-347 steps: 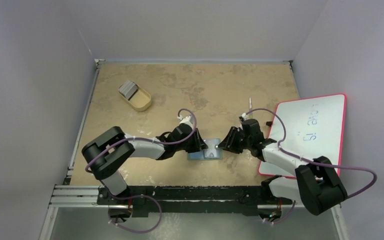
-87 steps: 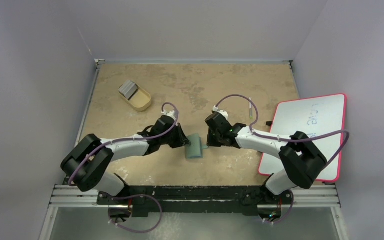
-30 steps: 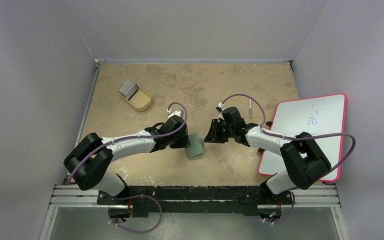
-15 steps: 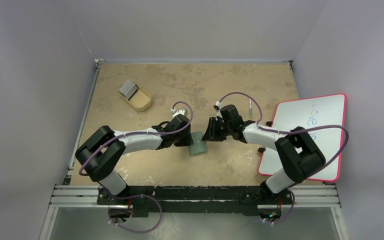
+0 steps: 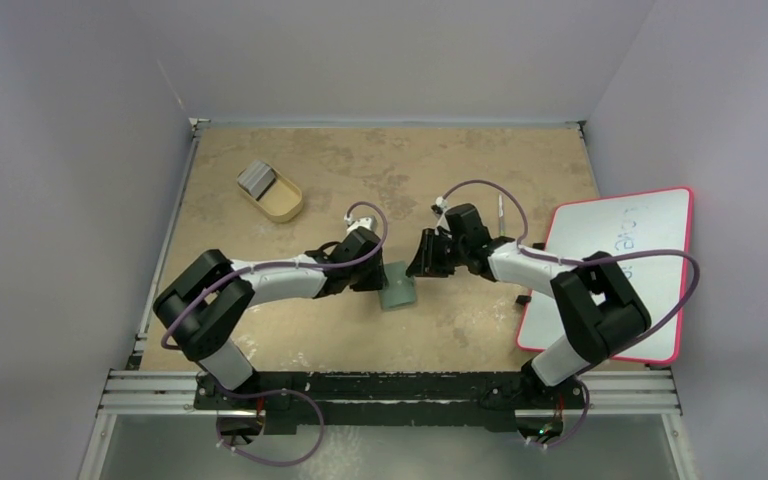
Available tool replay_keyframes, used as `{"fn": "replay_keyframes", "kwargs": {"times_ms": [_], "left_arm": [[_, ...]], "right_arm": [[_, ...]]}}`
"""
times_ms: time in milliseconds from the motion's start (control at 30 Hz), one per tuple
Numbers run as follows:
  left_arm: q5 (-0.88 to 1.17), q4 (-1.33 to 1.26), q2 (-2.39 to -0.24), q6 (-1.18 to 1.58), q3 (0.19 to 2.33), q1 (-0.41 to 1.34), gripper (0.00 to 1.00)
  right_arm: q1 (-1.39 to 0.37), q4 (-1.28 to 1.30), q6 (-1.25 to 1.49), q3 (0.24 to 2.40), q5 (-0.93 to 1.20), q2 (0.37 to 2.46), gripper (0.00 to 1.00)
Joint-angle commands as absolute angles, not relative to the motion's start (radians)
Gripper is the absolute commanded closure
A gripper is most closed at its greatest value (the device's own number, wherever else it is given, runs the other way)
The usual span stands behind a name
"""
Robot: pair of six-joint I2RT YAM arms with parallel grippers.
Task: Put the credit cards into the card holder
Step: Close the card holder at the center of the board.
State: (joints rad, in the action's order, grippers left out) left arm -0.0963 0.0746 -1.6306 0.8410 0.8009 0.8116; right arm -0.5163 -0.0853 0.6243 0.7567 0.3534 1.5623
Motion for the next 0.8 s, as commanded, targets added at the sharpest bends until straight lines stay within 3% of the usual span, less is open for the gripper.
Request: {"fn": "replay_keyframes", "kwargs": {"times_ms": [0,767], "left_arm": [[-0.106,0.108,-1.694,0.802,0.797,0.806,0.72],[-0.036,0.078,-1.693,0.825,0.835,0.807,0.75]], "right_arm": [[-0.500,-0.105,0.621,0.773,0.377,1.542,0.69],[-0.498,-0.147,0.614,0.763,0.411,1.609,0.72]]}}
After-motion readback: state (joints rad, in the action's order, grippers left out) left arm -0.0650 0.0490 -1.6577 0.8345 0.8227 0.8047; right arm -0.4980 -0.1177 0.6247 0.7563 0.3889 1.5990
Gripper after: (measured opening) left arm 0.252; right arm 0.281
